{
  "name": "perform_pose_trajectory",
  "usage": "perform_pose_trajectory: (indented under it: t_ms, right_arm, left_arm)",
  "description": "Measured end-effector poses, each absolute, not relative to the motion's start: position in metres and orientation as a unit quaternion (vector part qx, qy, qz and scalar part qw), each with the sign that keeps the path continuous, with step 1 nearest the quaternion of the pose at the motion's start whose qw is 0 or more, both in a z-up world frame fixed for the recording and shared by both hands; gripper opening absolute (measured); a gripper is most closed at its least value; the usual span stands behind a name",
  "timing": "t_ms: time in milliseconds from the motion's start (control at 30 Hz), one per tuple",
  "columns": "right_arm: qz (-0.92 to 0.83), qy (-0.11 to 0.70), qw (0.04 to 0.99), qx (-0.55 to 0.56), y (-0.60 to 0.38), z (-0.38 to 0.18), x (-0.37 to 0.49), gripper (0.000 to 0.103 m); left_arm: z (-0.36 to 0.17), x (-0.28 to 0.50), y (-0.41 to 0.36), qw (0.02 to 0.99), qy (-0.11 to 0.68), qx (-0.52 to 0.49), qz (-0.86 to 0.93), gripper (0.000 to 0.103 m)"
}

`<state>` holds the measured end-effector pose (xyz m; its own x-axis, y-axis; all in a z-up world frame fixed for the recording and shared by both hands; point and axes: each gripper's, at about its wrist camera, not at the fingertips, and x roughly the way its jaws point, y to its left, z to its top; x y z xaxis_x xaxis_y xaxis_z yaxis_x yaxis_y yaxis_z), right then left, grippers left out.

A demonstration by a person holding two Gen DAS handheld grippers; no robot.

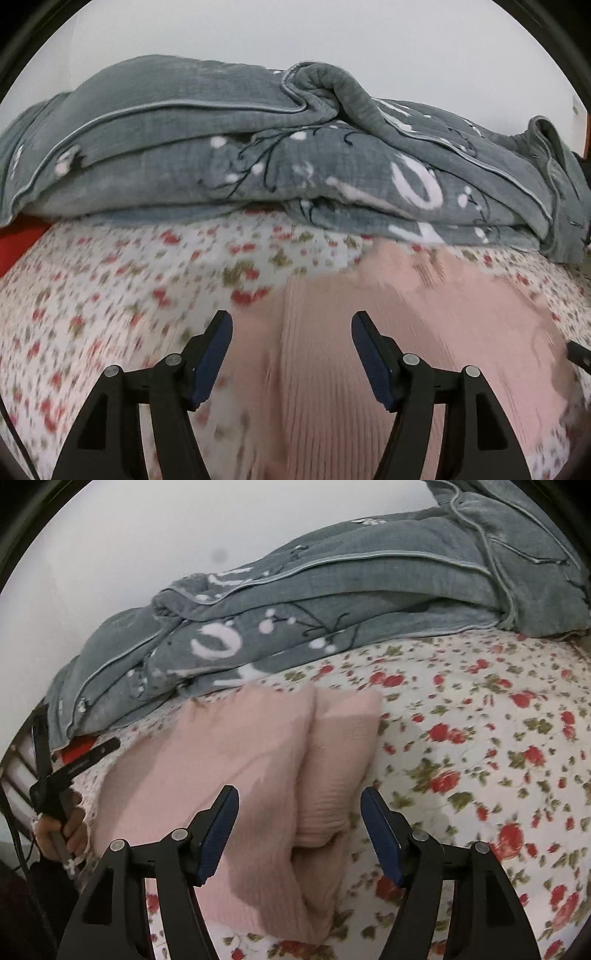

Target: Fold small clothes

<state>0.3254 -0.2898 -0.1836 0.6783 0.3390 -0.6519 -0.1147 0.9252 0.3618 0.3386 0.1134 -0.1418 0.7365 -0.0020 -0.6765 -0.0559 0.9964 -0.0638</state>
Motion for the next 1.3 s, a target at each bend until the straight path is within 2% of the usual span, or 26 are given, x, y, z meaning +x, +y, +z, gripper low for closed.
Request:
perform_pose_trajectory:
  t_ms: [33,167,333,1100,1167,1233,1300]
  right_arm:
    - [0.123,0.385,0.903,0.144,-0.288,-0.185,0.324,0.068]
    - [0.130,0.404,0.894,0.142,-0.282,-0.196,0.321,0.068]
    - [0.122,0.397,0.898,0.144,-0.282,-0.198,0.314,0.067]
    - [0.127,0.418,0.890,0.132,-0.274,-0.209,0.328,0.068]
    - [0.126,0.419,0.890,0.131,-0.274,-0.209,0.328,0.068]
    - [0.127,0.419,0.889,0.132,-0.274,-0.209,0.329,0.068]
    - [0.130,0.420,0.888,0.136,-0.274,-0.210,0.330,0.068]
  left_arm:
    - [-0.143,0.329,0.118,0.930,0.364,-0.053,0.014,0.072]
    - [-0.160,0.296,0.133,0.922,0.374,-0.102,0.017,0.072]
    - [-0.176,0.288,0.126,0.916,0.390,-0.094,0.017,0.072]
    - [-0.191,0.309,0.127,0.898,0.412,-0.151,-0.030,0.072]
    - [-0.193,0.310,0.131,0.895,0.414,-0.165,-0.034,0.071]
    - [-0.194,0.310,0.132,0.894,0.411,-0.176,-0.036,0.063]
    - [-0.194,0.310,0.131,0.894,0.409,-0.179,-0.038,0.060]
